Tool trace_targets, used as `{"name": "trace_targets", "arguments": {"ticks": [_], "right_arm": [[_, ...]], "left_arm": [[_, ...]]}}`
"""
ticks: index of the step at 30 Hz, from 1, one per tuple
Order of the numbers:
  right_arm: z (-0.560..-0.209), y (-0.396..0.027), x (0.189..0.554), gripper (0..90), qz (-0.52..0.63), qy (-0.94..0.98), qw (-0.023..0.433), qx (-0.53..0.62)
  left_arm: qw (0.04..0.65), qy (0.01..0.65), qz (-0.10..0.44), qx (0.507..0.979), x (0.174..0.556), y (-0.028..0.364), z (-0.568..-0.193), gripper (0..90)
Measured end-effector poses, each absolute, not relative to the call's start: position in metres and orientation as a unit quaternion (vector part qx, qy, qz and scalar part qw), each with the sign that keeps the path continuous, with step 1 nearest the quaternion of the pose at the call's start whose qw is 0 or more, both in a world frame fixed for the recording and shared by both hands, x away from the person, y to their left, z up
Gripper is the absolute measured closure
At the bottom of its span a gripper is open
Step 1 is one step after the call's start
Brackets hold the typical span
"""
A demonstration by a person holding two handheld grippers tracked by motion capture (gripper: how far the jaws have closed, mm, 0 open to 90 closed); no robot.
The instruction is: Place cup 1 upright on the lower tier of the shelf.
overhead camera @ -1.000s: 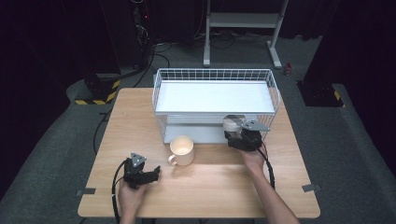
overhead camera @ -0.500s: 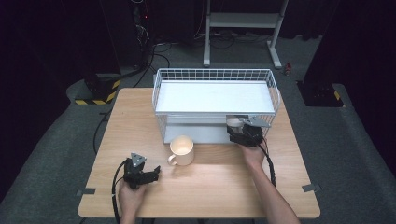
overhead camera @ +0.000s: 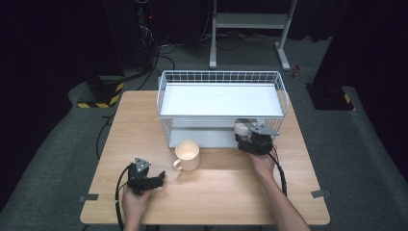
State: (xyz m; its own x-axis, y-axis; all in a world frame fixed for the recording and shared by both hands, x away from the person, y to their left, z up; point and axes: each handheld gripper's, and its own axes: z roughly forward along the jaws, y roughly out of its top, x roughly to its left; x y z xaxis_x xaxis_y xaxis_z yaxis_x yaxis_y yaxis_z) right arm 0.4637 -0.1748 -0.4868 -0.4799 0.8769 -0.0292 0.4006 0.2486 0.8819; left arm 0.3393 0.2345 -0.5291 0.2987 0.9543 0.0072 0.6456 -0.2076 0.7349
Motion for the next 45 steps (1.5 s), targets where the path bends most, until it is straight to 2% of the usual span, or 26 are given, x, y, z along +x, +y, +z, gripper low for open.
{"name": "trace_targets", "arguments": {"ticks": [18,40,44,45], "right_arm": [[-0.489,-0.190,0.451,18.9,0.430,0.752,0.256,0.429],[-0.491,-0.184,0.471,18.8,0.426,0.737,0.269,0.451],[-0.490,-0.184,0.471,17.9,0.424,0.739,0.269,0.449],[-0.490,-0.184,0.472,13.7,0.421,0.740,0.256,0.457]], "left_arm": [[0.322,0.542,0.240,0.738,0.339,0.234,-0.529,15.4],[0.323,0.543,0.241,0.737,0.339,0.234,-0.529,15.4],[0.323,0.543,0.241,0.737,0.339,0.234,-0.529,15.5],[0.323,0.543,0.241,0.737,0.339,0.234,-0.529,15.5]]}}
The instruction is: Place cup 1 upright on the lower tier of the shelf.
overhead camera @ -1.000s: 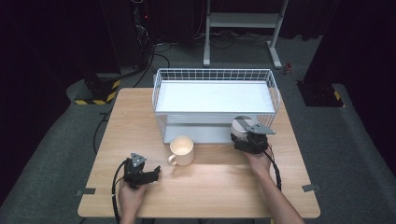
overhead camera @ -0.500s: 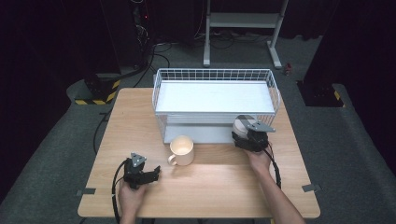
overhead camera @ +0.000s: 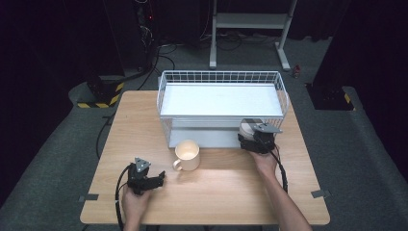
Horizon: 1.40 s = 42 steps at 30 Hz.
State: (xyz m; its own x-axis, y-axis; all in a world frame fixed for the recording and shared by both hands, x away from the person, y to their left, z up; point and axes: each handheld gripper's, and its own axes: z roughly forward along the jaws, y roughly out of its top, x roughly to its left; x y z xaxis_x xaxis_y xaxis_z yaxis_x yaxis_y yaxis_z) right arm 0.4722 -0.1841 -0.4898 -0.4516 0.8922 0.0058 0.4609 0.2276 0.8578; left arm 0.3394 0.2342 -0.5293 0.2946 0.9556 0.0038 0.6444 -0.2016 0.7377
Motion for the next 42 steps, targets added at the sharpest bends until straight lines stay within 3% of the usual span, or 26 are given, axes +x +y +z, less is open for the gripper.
{"name": "trace_targets", "arguments": {"ticks": [11,20,33,42], "right_arm": [[-0.493,-0.189,0.467,11.5,0.413,0.747,0.235,0.466],[-0.494,-0.193,0.458,13.4,0.404,0.751,0.248,0.459],[-0.495,-0.198,0.442,26.5,0.395,0.749,0.243,0.473],[-0.499,-0.193,0.445,29.8,0.379,0.749,0.248,0.483]], "left_arm": [[0.323,0.543,0.241,0.737,0.339,0.234,-0.529,15.5],[0.323,0.543,0.241,0.737,0.339,0.234,-0.529,15.5],[0.323,0.543,0.241,0.737,0.339,0.234,-0.529,15.5],[0.321,0.542,0.240,0.739,0.339,0.235,-0.529,15.5]]}}
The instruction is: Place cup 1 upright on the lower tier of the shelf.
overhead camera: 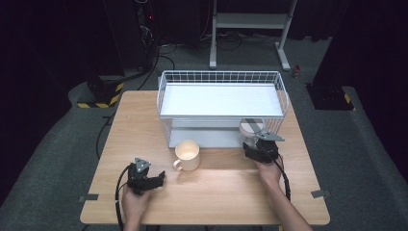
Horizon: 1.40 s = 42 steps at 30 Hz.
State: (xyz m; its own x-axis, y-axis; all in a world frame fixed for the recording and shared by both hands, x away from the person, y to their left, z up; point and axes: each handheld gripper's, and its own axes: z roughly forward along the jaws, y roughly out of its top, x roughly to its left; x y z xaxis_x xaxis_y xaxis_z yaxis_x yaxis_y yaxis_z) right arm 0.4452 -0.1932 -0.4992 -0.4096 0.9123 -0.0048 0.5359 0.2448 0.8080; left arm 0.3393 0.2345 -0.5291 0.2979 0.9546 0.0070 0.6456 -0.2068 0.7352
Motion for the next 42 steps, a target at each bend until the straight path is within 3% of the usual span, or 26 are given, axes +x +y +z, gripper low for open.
{"name": "trace_targets", "arguments": {"ticks": [9,33,42], "right_arm": [[-0.501,-0.188,0.453,34.1,0.376,0.744,0.249,0.493],[-0.500,-0.167,0.481,62.1,0.356,0.728,0.261,0.524],[-0.500,-0.164,0.490,63.1,0.354,0.730,0.255,0.527]], "left_arm": [[0.321,0.542,0.240,0.739,0.339,0.235,-0.529,15.6],[0.321,0.542,0.241,0.739,0.339,0.235,-0.529,15.6],[0.323,0.543,0.241,0.737,0.339,0.234,-0.529,15.7]]}}
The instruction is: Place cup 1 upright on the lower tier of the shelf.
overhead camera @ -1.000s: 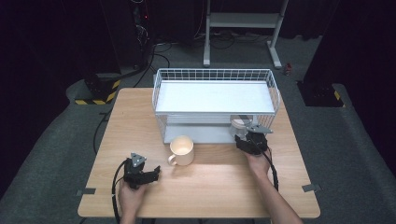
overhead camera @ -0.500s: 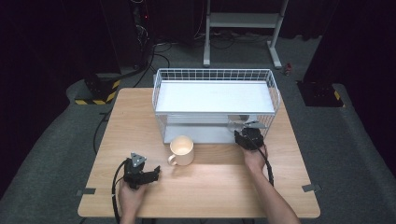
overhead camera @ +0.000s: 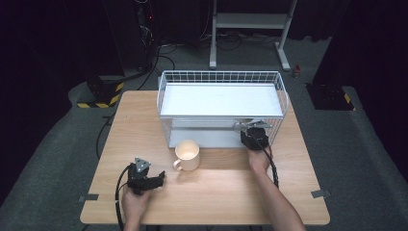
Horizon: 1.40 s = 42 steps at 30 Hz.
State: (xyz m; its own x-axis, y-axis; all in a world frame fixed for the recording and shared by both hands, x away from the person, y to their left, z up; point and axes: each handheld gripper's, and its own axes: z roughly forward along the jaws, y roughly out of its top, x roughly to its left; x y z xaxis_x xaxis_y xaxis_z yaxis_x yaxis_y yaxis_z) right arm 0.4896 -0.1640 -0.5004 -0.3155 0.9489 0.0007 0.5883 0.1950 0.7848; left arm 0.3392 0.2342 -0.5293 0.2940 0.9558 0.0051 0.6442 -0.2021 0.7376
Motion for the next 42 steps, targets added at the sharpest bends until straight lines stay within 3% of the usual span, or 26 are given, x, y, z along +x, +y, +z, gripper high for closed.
{"name": "trace_targets", "arguments": {"ticks": [9,14,42], "right_arm": [[-0.490,-0.170,0.473,46.2,0.376,0.735,0.246,0.508],[-0.489,-0.176,0.463,41.8,0.396,0.740,0.246,0.484],[-0.475,-0.206,0.428,35.1,0.451,0.729,0.233,0.459]], "left_arm": [[0.323,0.545,0.240,0.736,0.339,0.234,-0.529,15.8],[0.323,0.543,0.242,0.736,0.339,0.234,-0.529,15.8],[0.322,0.544,0.242,0.736,0.339,0.234,-0.529,15.9]]}}
